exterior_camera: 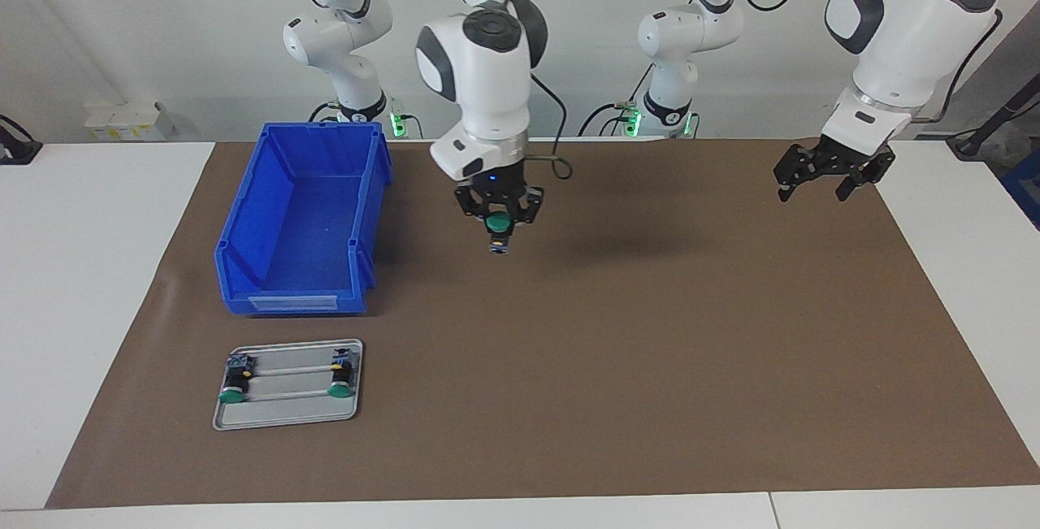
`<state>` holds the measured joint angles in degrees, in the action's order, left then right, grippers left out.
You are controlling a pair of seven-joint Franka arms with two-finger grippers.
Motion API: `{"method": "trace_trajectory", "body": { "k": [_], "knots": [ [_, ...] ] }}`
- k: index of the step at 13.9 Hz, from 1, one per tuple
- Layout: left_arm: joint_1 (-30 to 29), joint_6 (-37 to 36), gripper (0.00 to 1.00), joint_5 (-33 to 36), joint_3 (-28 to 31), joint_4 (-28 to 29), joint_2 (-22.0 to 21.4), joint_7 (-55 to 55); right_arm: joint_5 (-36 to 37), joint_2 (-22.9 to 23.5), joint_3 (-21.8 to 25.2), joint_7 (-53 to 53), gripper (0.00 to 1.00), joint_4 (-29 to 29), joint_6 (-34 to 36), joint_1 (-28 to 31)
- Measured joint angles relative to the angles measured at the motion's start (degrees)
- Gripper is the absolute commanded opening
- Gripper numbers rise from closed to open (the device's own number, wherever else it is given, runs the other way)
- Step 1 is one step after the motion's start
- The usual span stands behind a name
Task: Place and press button with both arms
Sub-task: 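Carry the button with the right gripper toward the blue bin, then lower the button into the blue bin and open the right gripper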
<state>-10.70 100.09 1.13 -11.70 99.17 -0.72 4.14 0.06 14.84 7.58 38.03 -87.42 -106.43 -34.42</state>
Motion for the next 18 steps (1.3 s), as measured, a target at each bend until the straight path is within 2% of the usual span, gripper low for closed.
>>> {"method": "trace_trajectory", "body": {
  "k": [4,6,8,11,13,18],
  "knots": [
    [0.0,0.0,1.0,0.11,-0.1,0.41,-0.23,0.56,-0.81,-7.47,0.14,-21.56,0.0,-6.82,1.79,14.37],
    [0.0,0.0,1.0,0.11,-0.12,0.43,-0.23,0.65,-2.16,-11.08,0.22,-31.21,0.0,-12.86,1.51,21.0],
    [0.0,0.0,1.0,0.11,-0.11,0.43,-0.23,0.68,-2.64,-14.28,0.25,-38.49,0.0,-20.78,-2.48,25.83],
    [-0.06,0.0,1.0,0.12,0.02,0.43,-0.24,0.68,-2.76,-18.04,0.26,-43.3,0.0,-33.53,-11.24,28.94],
    [-0.13,0.0,1.0,0.14,0.23,0.44,-0.24,0.68,-2.76,-19.14,0.24,-44.19,0.0,-39.73,-16.77,29.31],
    [-0.2,0.0,1.0,0.15,0.74,0.44,-0.24,0.68,-2.76,-18.77,0.24,-44.62,0.0,-48.7,-26.99,29.58]
  ]
}}
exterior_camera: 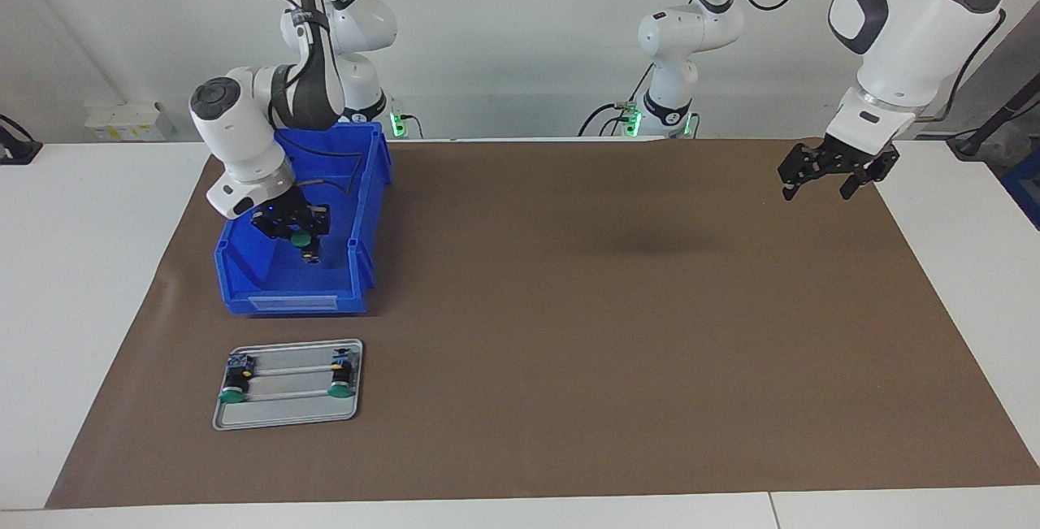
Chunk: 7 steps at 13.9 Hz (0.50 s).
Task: Place and press button with both arms
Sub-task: 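Lower the button into the blue bin and open the right gripper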
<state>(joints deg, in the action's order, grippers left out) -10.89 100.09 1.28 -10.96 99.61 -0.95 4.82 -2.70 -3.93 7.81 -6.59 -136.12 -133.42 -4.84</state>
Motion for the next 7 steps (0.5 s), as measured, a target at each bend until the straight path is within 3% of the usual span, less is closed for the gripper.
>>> {"method": "trace_trajectory", "body": {
  "k": [2,3,6,7],
  "knots": [
    [0.0,0.0,1.0,0.0,0.0,0.0,0.0,0.0,0.0,0.48,0.0,0.0,0.0,-0.68,-0.63,0.05],
    [0.0,0.0,1.0,0.0,0.0,0.0,0.0,0.0,0.0,0.71,0.0,0.0,0.15,-0.77,-0.63,0.22],
    [0.0,0.0,1.0,0.0,0.0,0.0,0.0,0.0,0.0,1.33,0.0,0.0,0.84,-0.87,-0.63,0.92],
    [0.0,0.0,1.0,0.0,0.0,0.0,0.0,0.0,0.0,1.42,0.0,0.0,0.92,-0.87,-0.63,0.95]
  ]
}}
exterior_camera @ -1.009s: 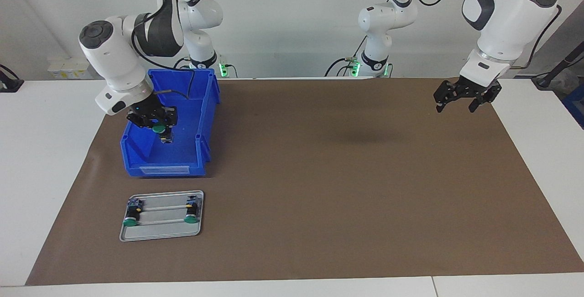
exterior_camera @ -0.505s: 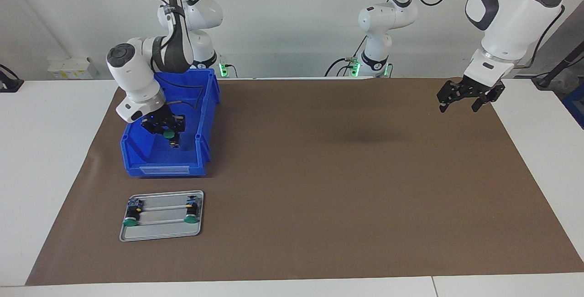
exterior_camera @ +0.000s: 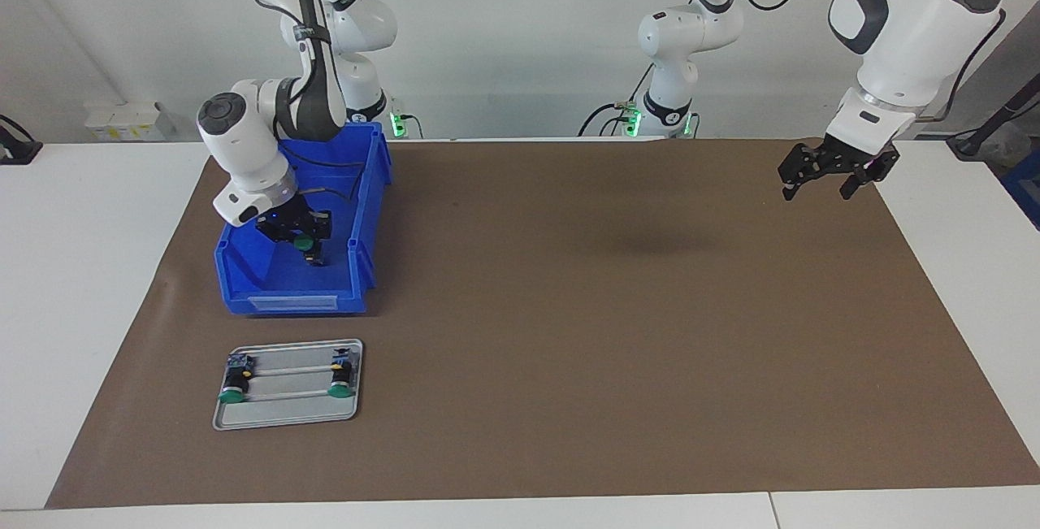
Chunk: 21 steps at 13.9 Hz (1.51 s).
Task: Place and press button with both arms
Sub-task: 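Lower the button into the blue bin and open the right gripper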
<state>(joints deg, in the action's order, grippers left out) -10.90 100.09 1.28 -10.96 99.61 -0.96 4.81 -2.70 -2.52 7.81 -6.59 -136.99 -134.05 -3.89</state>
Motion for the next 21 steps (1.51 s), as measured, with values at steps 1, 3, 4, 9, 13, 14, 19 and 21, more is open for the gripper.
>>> {"method": "trace_trajectory", "body": {
  "k": [1,3,4,9,13,14,19,21],
  "knots": [
    [0.0,0.0,1.0,0.0,0.0,0.0,0.0,0.0,-0.01,0.04,0.0,0.0,0.97,0.0,0.0,0.01],
    [0.0,0.0,1.0,0.0,0.0,0.0,0.0,0.0,-0.01,0.04,0.0,0.0,0.98,0.04,0.0,0.02],
    [0.0,0.0,1.0,0.0,0.0,0.0,0.0,0.0,-0.01,0.04,-0.01,0.0,0.98,0.16,0.0,0.01],
    [0.0,0.0,1.0,0.0,0.0,0.0,0.0,0.0,-0.05,-1.19,-0.22,3.24,0.99,5.62,2.35,-0.32],
    [0.0,0.0,1.0,0.0,0.0,0.0,0.0,0.0,0.81,-2.02,-0.5,9.57,0.99,17.49,14.19,-2.06],
    [0.0,0.0,1.0,0.0,0.0,0.0,-0.01,0.0,1.78,-1.96,-0.51,10.69,0.99,20.05,16.43,-2.53],
    [0.0,0.0,1.0,0.0,0.0,0.0,-0.01,0.0,2.55,0.48,-0.45,12.21,0.99,32.61,30.53,-1.33],
    [0.0,0.0,1.0,0.0,0.0,0.0,-0.01,0.0,2.3,1.11,-0.32,12.2,0.99,36.35,35.26,1.77]
  ]
}}
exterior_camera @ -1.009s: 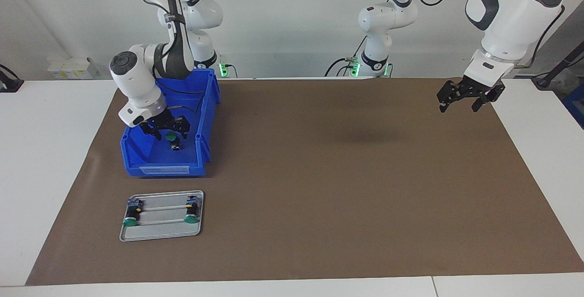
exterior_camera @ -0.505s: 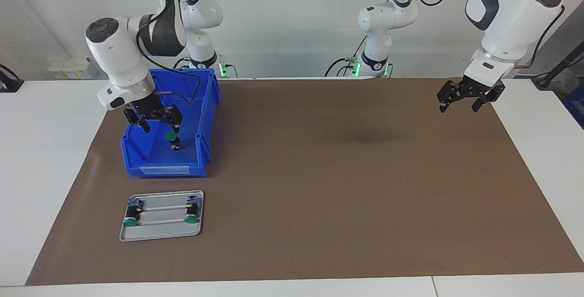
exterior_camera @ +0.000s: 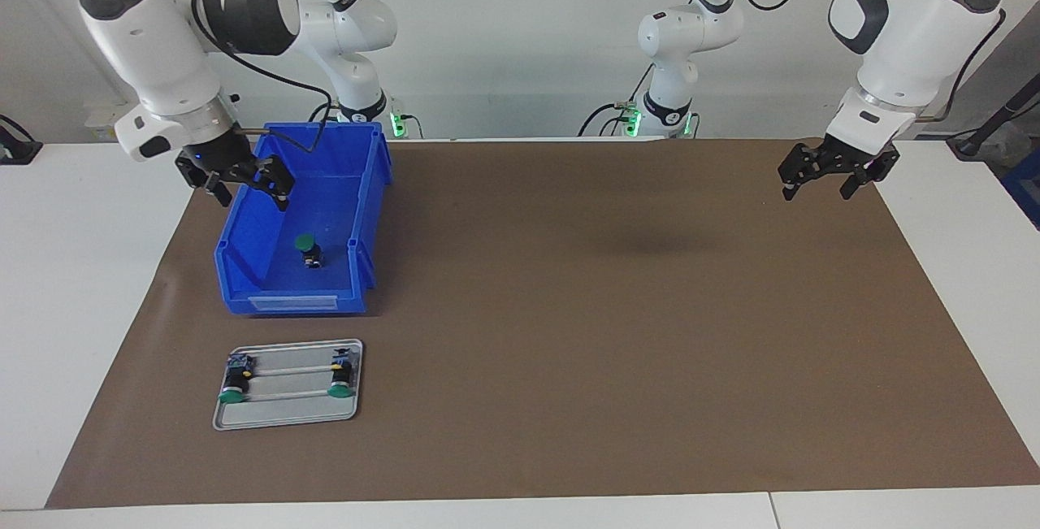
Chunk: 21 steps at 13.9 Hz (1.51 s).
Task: Place and press button with both arms
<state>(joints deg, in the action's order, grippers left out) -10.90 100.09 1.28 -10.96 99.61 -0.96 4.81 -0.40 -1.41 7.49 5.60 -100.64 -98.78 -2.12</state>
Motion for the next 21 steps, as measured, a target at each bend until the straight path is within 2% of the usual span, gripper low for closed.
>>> {"method": "trace_trajectory", "body": {
  "k": [3,5,8,12,17,21],
  "knots": [
    [0.0,0.0,1.0,0.0,0.0,0.0,0.0,0.0,0.01,0.27,0.14,-0.08,0.99,5.54,6.0,2.24],
    [0.0,0.0,1.0,0.0,0.0,0.0,0.0,0.0,0.85,0.31,0.07,-0.08,0.99,9.61,9.09,2.1],
    [0.0,0.0,1.0,0.0,0.0,0.0,0.0,0.0,2.25,0.3,-0.49,-0.89,0.99,12.75,11.97,0.91],
    [0.0,0.0,1.0,0.0,0.0,0.0,0.0,0.0,2.25,0.29,-1.19,-1.16,0.99,12.73,12.85,-0.71],
    [0.0,0.0,1.0,0.0,0.0,0.0,0.0,0.0,2.73,-1.09,-1.25,-1.41,0.99,7.91,10.54,-3.8],
    [0.0,0.0,1.0,0.0,0.0,0.0,0.0,0.0,4.17,-1.91,-1.24,-3.66,0.99,7.11,10.72,-4.05]
  ]
}}
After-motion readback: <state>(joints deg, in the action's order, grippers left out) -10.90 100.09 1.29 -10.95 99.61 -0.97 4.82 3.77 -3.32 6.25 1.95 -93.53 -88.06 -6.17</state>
